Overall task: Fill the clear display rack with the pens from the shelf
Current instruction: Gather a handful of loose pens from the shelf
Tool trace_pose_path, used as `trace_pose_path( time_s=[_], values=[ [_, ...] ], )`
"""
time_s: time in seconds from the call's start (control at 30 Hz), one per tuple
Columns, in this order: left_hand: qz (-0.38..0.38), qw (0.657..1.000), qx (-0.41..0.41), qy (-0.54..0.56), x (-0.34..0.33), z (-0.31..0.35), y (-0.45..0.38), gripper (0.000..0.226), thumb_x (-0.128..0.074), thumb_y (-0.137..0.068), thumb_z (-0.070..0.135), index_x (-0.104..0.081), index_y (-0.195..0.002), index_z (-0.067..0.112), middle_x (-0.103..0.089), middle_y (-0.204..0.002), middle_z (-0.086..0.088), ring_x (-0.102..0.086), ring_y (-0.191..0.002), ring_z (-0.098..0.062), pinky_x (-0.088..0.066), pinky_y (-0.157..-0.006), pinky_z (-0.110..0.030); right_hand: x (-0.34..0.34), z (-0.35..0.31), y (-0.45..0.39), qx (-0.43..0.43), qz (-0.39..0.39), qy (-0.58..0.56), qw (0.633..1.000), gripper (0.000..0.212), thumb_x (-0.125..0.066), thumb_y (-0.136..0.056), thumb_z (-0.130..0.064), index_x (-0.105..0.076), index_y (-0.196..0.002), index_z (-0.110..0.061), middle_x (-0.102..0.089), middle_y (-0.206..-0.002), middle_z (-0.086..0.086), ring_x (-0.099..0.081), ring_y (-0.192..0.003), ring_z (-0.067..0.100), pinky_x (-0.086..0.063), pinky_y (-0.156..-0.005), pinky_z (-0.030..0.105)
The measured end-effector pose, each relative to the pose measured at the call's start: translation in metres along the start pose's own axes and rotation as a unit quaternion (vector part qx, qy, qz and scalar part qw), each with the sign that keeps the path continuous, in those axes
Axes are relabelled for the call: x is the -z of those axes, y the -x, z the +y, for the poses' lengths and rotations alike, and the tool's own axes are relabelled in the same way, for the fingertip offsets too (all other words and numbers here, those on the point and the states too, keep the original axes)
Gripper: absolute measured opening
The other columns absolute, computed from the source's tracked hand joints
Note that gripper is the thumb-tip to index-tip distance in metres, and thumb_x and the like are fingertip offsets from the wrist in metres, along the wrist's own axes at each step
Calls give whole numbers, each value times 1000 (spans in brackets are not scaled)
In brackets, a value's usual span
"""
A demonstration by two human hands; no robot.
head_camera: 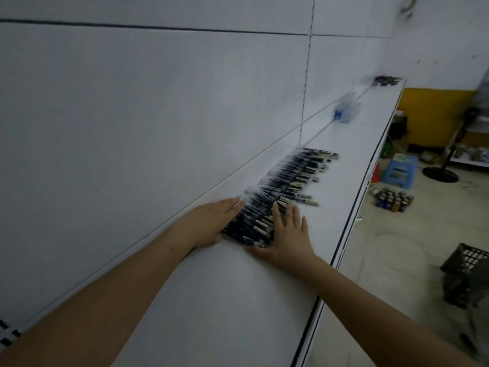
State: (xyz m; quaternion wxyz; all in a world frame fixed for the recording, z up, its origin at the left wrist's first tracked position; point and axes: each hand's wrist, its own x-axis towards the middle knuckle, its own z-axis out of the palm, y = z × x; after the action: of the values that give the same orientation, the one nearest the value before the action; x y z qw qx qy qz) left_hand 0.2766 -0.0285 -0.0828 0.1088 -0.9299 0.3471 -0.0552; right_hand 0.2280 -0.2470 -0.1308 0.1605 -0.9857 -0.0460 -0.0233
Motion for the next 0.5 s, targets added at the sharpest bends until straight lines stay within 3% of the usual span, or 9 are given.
trace_pose_path(
  time_s=[0.2, 0.5],
  values=[
    [7, 1000, -13, -14, -7, -4, -25, 96, -60, -81, 16, 2, -154, 13, -2, -163, -8, -15, -148, -22, -20, -117, -29, 4, 8, -16, -5, 10, 7, 1000, 127, -45, -68, -91, 18, -155, -24, 21, -162, 14, 21, -149, 30, 5, -123, 47],
    [9, 998, -4, -59, -3, -1, -57, 97, -65, -77, 18, -6, -154, 12, -13, -162, -9, -24, -144, -24, -29, -111, -33, 7, 26, -41, 8, 26, 15, 1000, 126, -48, -70, -88, 11, -156, -19, 12, -164, 14, 13, -152, 28, 1, -124, 41]
  ],
)
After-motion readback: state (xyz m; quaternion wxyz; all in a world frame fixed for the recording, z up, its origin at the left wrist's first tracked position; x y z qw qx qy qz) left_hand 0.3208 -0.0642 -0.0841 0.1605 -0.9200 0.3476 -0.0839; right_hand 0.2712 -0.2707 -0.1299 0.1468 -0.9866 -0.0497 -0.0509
